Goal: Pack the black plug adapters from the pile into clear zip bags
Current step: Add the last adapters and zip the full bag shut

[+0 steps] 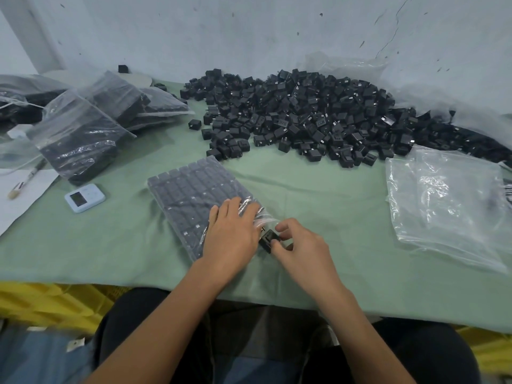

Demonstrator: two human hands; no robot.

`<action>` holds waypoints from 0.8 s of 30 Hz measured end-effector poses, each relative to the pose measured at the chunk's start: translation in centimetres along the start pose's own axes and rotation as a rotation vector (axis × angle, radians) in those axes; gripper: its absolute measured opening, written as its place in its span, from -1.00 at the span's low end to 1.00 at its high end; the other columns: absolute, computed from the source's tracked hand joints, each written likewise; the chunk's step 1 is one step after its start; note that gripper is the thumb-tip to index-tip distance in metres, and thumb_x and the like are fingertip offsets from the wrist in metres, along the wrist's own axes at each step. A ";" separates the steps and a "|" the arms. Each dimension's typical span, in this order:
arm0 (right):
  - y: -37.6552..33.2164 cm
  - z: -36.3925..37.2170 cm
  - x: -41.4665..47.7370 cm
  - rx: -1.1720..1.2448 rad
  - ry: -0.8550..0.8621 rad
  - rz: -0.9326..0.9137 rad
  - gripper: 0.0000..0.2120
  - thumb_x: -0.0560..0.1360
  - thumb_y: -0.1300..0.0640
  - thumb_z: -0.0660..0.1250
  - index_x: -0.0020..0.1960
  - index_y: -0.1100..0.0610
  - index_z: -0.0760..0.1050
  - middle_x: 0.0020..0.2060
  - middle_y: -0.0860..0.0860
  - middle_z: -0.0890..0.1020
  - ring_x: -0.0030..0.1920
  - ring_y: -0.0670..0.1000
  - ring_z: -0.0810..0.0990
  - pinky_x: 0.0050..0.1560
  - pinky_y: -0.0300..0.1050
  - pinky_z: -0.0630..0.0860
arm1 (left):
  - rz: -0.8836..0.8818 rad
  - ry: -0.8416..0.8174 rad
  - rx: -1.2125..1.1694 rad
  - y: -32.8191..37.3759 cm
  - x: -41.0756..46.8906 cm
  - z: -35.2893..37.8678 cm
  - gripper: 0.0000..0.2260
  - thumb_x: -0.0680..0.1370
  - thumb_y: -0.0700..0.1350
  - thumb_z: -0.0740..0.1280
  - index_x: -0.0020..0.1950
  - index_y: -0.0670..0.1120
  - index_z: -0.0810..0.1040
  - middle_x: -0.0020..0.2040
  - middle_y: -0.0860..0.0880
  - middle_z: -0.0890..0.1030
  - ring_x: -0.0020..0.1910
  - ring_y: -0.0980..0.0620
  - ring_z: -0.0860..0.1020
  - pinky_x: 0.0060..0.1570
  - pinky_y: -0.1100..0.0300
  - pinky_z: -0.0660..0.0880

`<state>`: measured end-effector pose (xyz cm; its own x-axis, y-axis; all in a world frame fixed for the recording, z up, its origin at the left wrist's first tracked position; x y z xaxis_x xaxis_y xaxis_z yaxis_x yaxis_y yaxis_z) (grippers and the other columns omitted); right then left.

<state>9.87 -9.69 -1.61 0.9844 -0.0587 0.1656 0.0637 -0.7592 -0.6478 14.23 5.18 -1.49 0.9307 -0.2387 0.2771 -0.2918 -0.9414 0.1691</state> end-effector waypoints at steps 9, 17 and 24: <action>0.8 1.1 -1.2 0.103 -0.053 0.052 -0.62 0.42 0.02 0.50 0.18 -0.14 0.46 0.02 -0.15 0.52 -0.14 -0.18 0.56 0.01 -0.17 0.48 | -0.002 -0.010 0.005 0.0 0.0 0.0 -0.61 0.62 0.01 0.16 0.45 0.06 0.32 0.40 -0.09 0.34 0.38 -0.10 0.31 0.42 -0.03 0.17; 0.2 0.3 0.8 0.187 0.088 0.048 -0.56 0.40 0.18 0.51 0.14 -0.17 0.46 -0.02 -0.08 0.50 -0.11 -0.08 0.61 0.06 -0.08 0.57 | -0.002 0.001 0.009 0.0 0.0 0.1 -0.64 0.64 0.05 0.16 0.44 0.07 0.34 0.38 -0.07 0.36 0.36 -0.09 0.33 0.40 -0.03 0.19; 0.2 1.2 1.7 0.008 0.100 0.086 -0.59 0.44 0.12 0.43 0.27 -0.01 0.47 0.01 -0.02 0.52 0.01 0.04 0.55 0.01 -0.13 0.40 | 0.002 0.017 0.003 -0.1 0.0 0.0 -0.67 0.65 0.06 0.17 0.41 0.06 0.39 0.35 -0.08 0.39 0.33 -0.11 0.37 0.38 -0.03 0.21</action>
<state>11.76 -9.17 -2.32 0.9650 -0.1881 0.1826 -0.0183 -0.7432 -0.6688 14.29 5.21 -1.53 0.9264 -0.2362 0.2934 -0.2926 -0.9418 0.1658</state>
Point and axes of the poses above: each hand's wrist, its own x-axis towards the middle knuckle, its own z-axis out of the palm, y = z × x, the point moved 6 cm from there along x, towards the middle knuckle
